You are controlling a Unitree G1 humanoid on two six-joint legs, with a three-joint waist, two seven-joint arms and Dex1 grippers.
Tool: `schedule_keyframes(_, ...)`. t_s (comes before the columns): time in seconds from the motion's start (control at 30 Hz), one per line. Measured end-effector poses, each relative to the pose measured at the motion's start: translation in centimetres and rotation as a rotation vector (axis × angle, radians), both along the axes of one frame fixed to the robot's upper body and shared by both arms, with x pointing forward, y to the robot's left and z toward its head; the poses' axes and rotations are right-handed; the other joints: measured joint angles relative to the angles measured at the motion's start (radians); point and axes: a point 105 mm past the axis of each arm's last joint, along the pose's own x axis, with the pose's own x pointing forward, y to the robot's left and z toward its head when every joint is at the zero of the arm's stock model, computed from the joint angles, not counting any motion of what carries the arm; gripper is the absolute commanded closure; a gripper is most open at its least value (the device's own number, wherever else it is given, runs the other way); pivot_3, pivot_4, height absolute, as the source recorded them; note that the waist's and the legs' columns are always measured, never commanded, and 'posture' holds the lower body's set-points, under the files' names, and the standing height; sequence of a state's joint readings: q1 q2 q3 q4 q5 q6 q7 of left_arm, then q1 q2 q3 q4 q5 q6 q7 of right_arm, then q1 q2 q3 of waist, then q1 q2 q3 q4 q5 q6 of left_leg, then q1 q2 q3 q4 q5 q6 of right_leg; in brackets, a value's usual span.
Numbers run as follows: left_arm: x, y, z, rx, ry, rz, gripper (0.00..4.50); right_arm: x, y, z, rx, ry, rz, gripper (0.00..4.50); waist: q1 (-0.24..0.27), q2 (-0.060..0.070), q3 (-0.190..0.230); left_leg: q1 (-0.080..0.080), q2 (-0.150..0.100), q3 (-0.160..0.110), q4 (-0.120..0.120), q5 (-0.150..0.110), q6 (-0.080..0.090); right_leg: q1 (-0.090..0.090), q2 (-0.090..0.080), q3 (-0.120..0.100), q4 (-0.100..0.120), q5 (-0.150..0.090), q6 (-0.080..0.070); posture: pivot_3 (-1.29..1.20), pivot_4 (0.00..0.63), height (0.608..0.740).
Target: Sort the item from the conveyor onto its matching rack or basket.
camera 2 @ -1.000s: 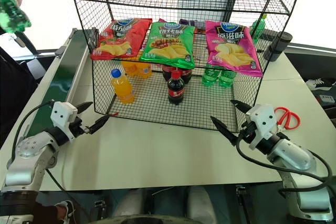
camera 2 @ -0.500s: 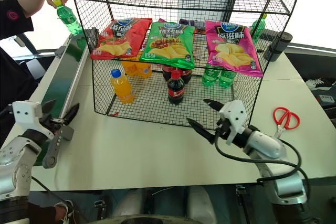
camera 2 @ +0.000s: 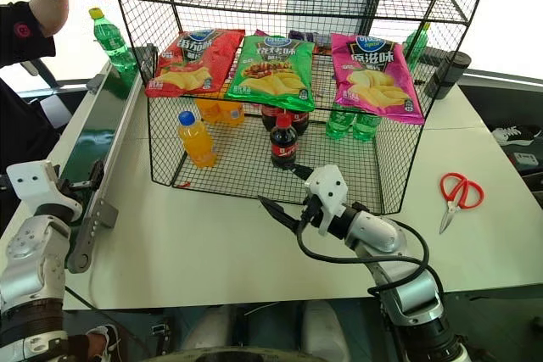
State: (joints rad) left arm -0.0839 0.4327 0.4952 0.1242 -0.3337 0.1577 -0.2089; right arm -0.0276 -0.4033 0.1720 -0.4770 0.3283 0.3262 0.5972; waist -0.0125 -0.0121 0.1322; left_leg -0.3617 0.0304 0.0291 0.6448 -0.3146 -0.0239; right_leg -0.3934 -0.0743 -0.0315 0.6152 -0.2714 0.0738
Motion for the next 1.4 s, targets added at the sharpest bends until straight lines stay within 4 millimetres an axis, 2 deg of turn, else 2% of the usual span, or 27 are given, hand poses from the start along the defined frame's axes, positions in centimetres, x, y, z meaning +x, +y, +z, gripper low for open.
schedule_keyframes(0.47,0.5,0.6,-0.2,0.005,-0.016,0.030,0.00,-0.5,0.6,-1.0,-0.004,0.120,0.031,0.03,0.000,0.000,0.000,-0.003,-0.002,0.000,0.000,0.000,0.000,-0.002,-0.002,-0.001,0.000,0.000,0.000,0.00,0.150,0.740)
schedule_keyframes(0.97,0.4,0.6,0.0,0.033,-0.011,-0.042,0.00,-0.7,0.8,-0.8,0.005,0.105,0.052,0.03,-0.001,0.000,0.000,-0.003,-0.002,0.000,0.000,0.000,0.000,-0.002,-0.003,-0.001,0.000,0.000,0.000,0.00,0.150,0.740)
schedule_keyframes(1.17,0.4,0.6,0.1,0.041,-0.021,-0.058,0.00,-0.6,1.0,0.3,0.025,0.032,0.063,0.03,0.000,0.000,0.000,-0.003,-0.003,0.000,0.000,0.000,0.000,-0.002,-0.003,-0.001,0.000,0.000,0.000,0.00,0.150,0.740)
schedule_keyframes(1.4,0.4,0.7,0.1,0.035,-0.026,-0.048,0.00,-0.6,1.0,0.3,0.028,0.026,0.073,0.03,-0.001,0.000,0.000,-0.003,-0.003,0.000,0.000,0.000,0.000,-0.002,-0.003,-0.001,0.000,0.000,0.000,0.00,0.150,0.740)
